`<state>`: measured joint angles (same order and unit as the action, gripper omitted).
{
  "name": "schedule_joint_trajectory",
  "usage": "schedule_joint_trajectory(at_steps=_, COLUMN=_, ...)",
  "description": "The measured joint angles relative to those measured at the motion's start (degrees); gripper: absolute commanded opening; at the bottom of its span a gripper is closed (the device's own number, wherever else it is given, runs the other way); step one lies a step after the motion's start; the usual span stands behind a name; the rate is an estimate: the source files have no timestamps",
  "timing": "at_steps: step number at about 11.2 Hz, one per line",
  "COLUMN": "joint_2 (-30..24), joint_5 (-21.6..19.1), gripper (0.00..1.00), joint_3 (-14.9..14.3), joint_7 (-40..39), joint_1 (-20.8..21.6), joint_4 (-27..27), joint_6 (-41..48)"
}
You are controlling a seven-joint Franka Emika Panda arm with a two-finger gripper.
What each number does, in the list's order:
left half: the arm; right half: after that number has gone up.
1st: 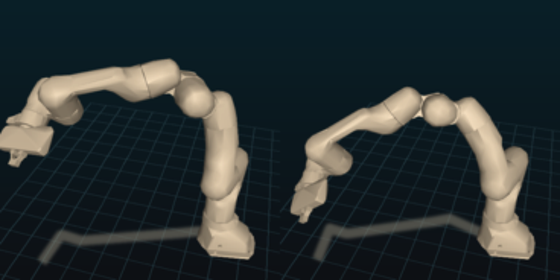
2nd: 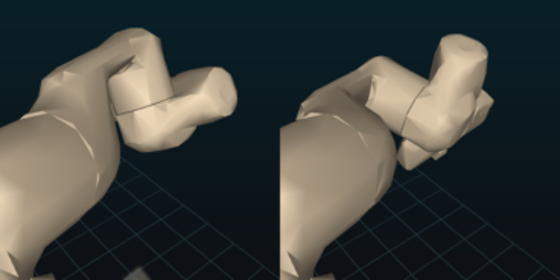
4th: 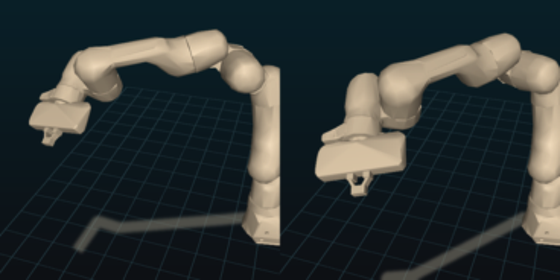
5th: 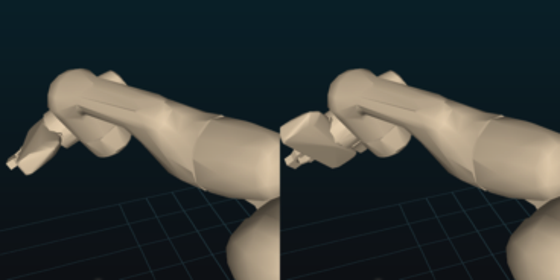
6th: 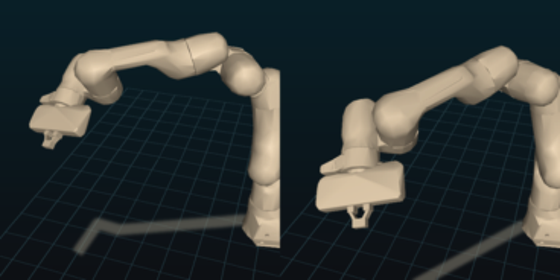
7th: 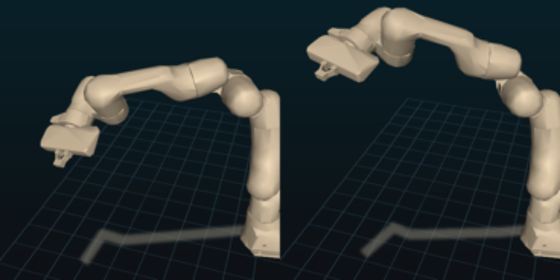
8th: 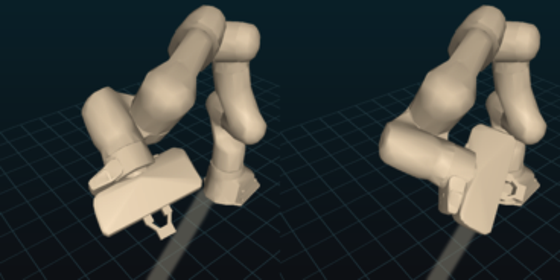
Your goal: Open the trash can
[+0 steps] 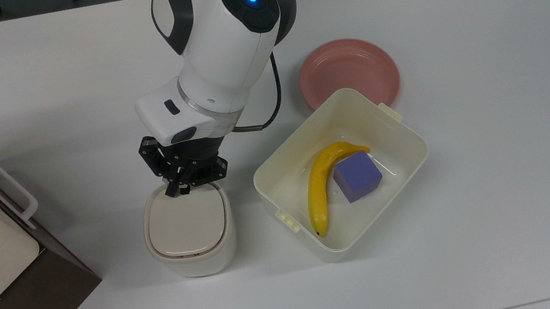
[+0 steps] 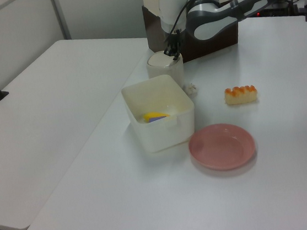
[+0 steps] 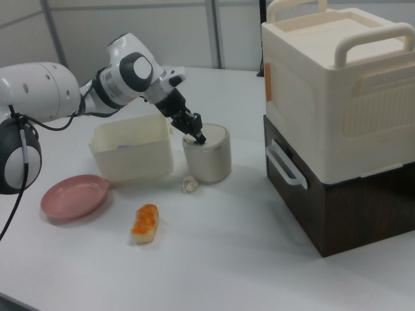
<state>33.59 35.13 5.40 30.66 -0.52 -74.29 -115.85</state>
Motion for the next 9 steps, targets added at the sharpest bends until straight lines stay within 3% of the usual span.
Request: schedule_joint_trajectory(at_steps=9, joint_2=-0.01, joint_5=-1.25, gripper=0.0, joint_3=1.11, joint_7=0.28, joint_1=-0.38, joint_4=0.3, joint_6=-0.06)
